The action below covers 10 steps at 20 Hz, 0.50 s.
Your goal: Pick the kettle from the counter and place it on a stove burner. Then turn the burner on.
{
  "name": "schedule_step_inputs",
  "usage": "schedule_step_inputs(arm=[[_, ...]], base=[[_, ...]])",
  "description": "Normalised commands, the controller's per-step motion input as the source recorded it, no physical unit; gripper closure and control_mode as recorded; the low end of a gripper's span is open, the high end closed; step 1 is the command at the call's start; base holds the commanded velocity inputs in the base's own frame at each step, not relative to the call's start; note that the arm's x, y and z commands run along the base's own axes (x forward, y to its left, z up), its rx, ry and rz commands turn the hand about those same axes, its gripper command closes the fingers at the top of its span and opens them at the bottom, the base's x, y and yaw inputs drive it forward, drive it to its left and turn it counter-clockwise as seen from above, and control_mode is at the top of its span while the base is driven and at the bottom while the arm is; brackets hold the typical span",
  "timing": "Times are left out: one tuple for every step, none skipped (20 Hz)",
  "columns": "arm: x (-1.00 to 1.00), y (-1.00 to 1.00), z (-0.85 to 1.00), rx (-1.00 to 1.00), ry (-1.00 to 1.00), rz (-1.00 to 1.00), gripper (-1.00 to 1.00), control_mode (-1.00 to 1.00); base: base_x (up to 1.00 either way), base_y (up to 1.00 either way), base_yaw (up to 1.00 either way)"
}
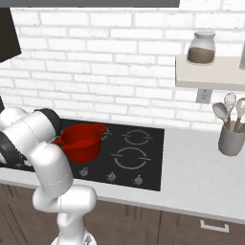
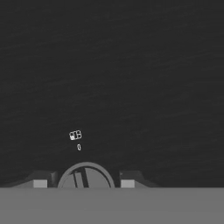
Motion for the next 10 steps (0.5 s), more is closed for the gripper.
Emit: schedule_step_inputs(arm=[[0.00,0.00,0.00,0.00,0.00,0.00,1.00,-1.00],[0.00,-0.01,0.00,0.00,0.00,0.00,1.00,-1.00],[0.00,0.00,-0.05,0.00,0.00,0.04,1.00,-1.00],[0.00,0.00,-0.09,0.00,0.00,0.08,1.00,-1.00],[0.00,0.00,-0.09,0.00,0.00,0.12,1.00,-1.00],[-0.01,-0.05,-0.09,0.00,0.00,0.18,1.00,-1.00],[-0.02,-0.11,-0.11,0.00,0.00,0.22,1.00,-1.00],[-0.05,-0.14,-0.14,0.00,0.00,0.25,1.00,-1.00],[-0.05,-0.15,-0.16,0.00,0.00,0.28,1.00,-1.00],[-0.06,-0.15,-0.17,0.00,0.00,0.30,1.00,-1.00]], base=[[0.00,0.00,0.00],[0.00,0.00,0.00],[0.00,0.00,0.00],[0.00,0.00,0.00],[0.00,0.00,0.00],[0.00,0.00,0.00],[0.00,0.00,0.00],[0.00,0.00,0.00],[0.00,0.00,0.00],[0.00,0.00,0.00]])
